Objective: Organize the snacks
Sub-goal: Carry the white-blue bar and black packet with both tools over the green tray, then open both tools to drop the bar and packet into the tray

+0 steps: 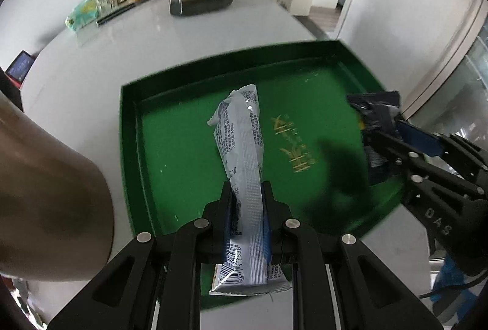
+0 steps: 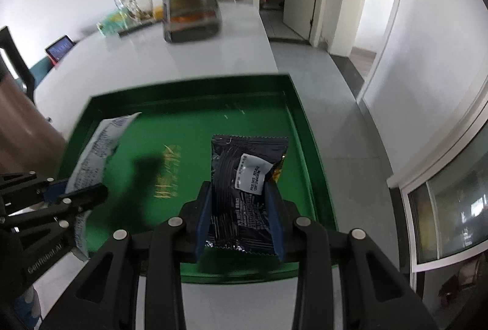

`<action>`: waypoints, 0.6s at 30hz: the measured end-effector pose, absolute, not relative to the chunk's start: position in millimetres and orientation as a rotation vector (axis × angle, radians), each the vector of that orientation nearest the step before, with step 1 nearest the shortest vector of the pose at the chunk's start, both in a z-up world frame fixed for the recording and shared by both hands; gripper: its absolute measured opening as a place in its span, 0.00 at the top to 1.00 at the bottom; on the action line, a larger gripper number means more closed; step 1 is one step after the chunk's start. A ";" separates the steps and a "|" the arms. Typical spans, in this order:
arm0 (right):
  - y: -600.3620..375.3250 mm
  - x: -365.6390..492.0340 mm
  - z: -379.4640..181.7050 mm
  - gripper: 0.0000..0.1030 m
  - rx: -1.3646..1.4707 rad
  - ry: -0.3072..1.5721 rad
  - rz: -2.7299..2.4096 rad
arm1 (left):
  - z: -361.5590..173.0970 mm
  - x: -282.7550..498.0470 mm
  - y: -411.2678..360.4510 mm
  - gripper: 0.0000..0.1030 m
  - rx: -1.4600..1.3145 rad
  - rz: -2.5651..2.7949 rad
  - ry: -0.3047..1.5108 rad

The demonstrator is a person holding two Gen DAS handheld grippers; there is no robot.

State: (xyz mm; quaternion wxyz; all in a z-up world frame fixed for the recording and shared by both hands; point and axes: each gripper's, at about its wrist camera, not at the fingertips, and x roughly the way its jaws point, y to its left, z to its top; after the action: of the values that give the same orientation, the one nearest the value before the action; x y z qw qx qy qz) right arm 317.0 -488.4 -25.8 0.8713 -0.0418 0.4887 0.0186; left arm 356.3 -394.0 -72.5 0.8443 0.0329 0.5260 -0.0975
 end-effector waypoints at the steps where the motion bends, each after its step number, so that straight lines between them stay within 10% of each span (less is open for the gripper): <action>1: -490.1 318.0 -30.1 0.54 -0.086 1.032 0.036 | -74.4 357.4 -395.5 0.87 0.075 -0.200 1.113; 11: -498.0 314.7 -47.5 0.48 -0.058 1.062 0.050 | -79.5 352.8 -409.1 0.83 0.090 -0.217 1.094; 15: -498.2 312.3 -45.1 0.07 -0.051 1.052 0.052 | -72.5 347.5 -410.5 0.61 0.104 -0.222 1.052; 18: -497.5 308.6 -39.3 0.00 -0.049 1.032 0.052 | -65.7 344.0 -413.6 0.60 0.133 -0.214 1.023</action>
State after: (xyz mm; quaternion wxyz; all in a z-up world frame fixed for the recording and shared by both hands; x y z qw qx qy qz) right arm 308.6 -497.5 -39.3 0.8692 -0.0233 0.4933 0.0248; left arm 343.9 -413.6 -65.7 0.8644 0.0637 0.4882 -0.1020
